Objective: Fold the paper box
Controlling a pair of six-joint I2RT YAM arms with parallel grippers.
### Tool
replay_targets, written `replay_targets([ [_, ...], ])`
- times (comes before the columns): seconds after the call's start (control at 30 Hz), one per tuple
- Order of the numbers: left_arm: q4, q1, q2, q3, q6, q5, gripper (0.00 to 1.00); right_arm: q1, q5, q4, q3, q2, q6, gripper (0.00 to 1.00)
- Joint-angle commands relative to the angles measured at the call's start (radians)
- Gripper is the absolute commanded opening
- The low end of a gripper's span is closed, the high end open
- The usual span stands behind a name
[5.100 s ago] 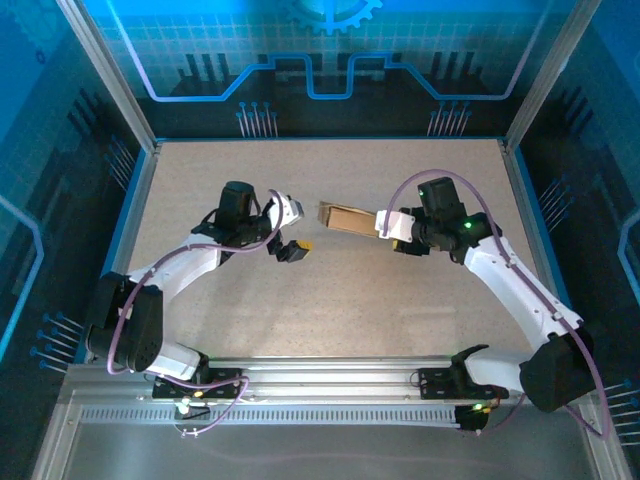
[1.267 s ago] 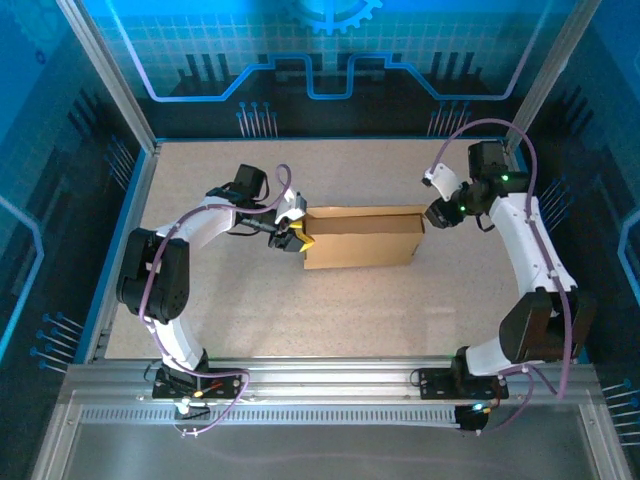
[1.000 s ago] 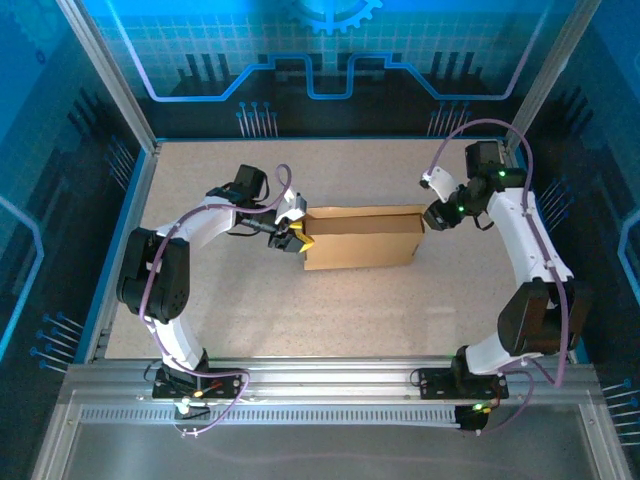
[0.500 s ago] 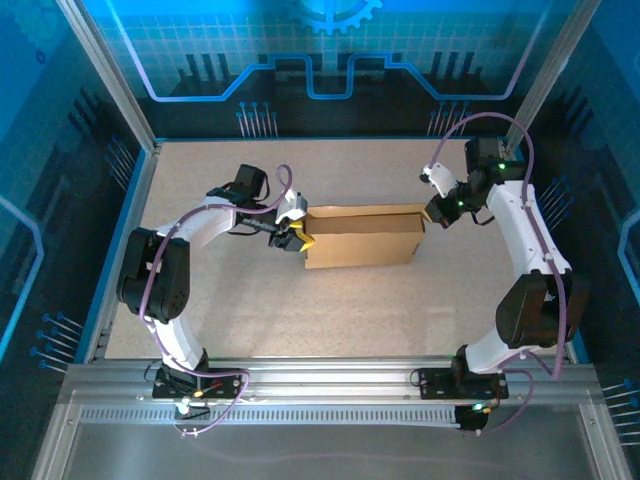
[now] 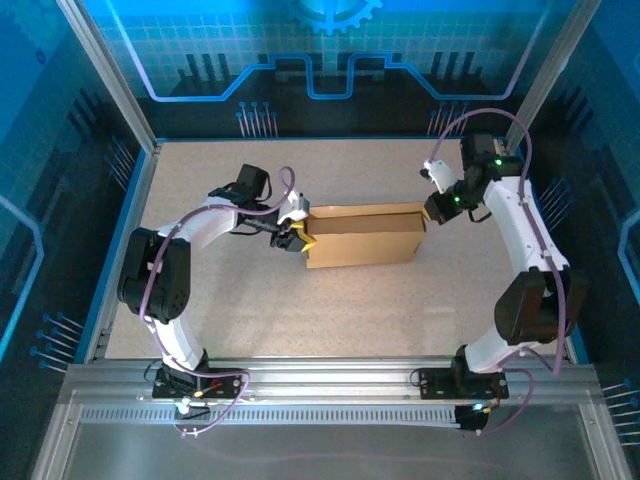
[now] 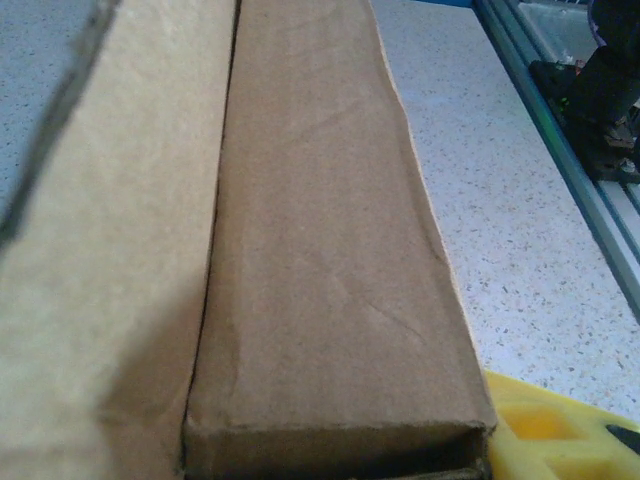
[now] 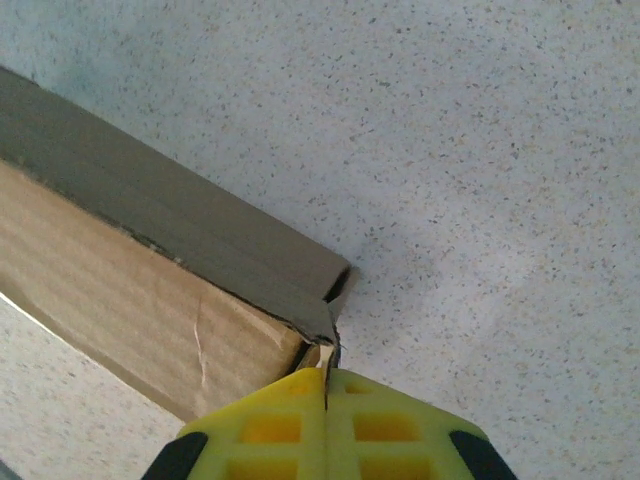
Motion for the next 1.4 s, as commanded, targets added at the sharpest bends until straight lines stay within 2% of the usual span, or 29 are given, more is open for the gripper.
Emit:
replay_targets([
  [0.0,-0.003,-0.012,-0.012,-0.015,0.006,-0.055,0.53,0.001,-0.049,-0.064,0.084,0.031,0.129,0.0],
  [0.43,0.02,-0.029,-0.018,-0.021,-0.013,-0.083,0.53,0.066,-0.018,-0.136,0.111,0.053,0.394,0.0],
  [0.7,0.029,-0.03,-0.022,-0.023,-0.028,-0.09,0.53,0.088,0.022,-0.105,0.042,0.015,0.469,0.0],
  [0.93,0.018,-0.029,-0.002,-0.004,-0.052,-0.074,0.53,0.107,0.059,0.061,-0.146,-0.092,0.423,0.0],
  [1.2,0.031,-0.029,-0.001,-0.006,-0.064,-0.058,0.53,0.123,0.08,0.176,-0.247,-0.138,0.39,0.0],
  [1.37,0.078,-0.029,-0.001,-0.013,-0.111,-0.048,0.54,0.148,0.14,0.282,-0.33,-0.182,0.383,0.0],
])
